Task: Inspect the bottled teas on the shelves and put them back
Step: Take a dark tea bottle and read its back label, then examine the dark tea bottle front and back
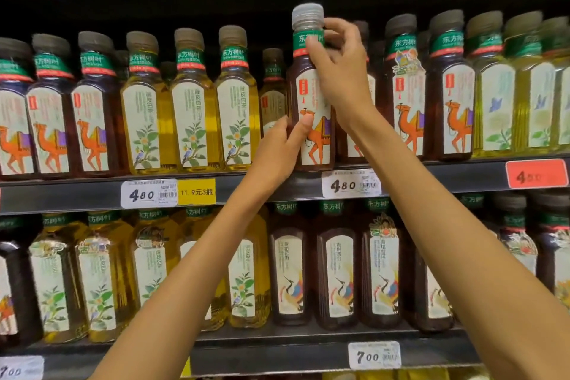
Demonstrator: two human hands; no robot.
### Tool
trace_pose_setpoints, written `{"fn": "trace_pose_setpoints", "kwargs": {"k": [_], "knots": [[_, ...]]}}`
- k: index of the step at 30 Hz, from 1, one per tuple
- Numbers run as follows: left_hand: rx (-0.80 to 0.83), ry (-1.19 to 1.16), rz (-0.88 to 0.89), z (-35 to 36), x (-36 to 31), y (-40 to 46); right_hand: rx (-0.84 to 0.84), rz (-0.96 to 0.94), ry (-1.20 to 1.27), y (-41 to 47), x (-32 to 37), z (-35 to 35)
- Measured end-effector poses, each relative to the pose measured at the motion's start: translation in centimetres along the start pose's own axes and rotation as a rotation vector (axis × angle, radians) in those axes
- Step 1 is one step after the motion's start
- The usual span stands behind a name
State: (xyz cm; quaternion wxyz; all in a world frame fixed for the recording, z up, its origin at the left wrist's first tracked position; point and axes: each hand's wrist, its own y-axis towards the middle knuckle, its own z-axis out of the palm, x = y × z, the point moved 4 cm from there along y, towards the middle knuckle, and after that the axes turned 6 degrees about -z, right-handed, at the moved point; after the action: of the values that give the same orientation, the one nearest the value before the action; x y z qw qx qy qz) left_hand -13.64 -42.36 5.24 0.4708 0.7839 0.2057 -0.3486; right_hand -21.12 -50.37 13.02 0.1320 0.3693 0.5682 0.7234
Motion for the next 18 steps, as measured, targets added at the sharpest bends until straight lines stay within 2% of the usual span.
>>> {"fn": "trace_pose_setpoints", "kwargs": {"k": [4, 8, 11, 15, 18], "knots": [[0.030, 0.058, -0.046, 0.0, 0.2, 1.1, 0.035, -0.104, -0.224, -0.8, -0.8, 0.1], [-0.043, 0.109, 0.006, 0.1, 0.3, 1.5, 0.066, -0.219, -0.466, -1.8, -1.2, -0.3], [-0.061, 0.151, 0.058, 0.4, 0.0, 1.5, 0.077, -0.244, -0.514, -1.8, -1.3, -0.7], [0.079, 0.193, 0.064, 0.6, 0.5, 1.3, 0.059, -0.258, -0.540, -1.5, -1.4, -1.1], [0.113, 0.203, 0.051, 0.2, 0.6, 1.5, 0.056, -0.271, -0.567, -1.4, -1.6, -0.9]]}}
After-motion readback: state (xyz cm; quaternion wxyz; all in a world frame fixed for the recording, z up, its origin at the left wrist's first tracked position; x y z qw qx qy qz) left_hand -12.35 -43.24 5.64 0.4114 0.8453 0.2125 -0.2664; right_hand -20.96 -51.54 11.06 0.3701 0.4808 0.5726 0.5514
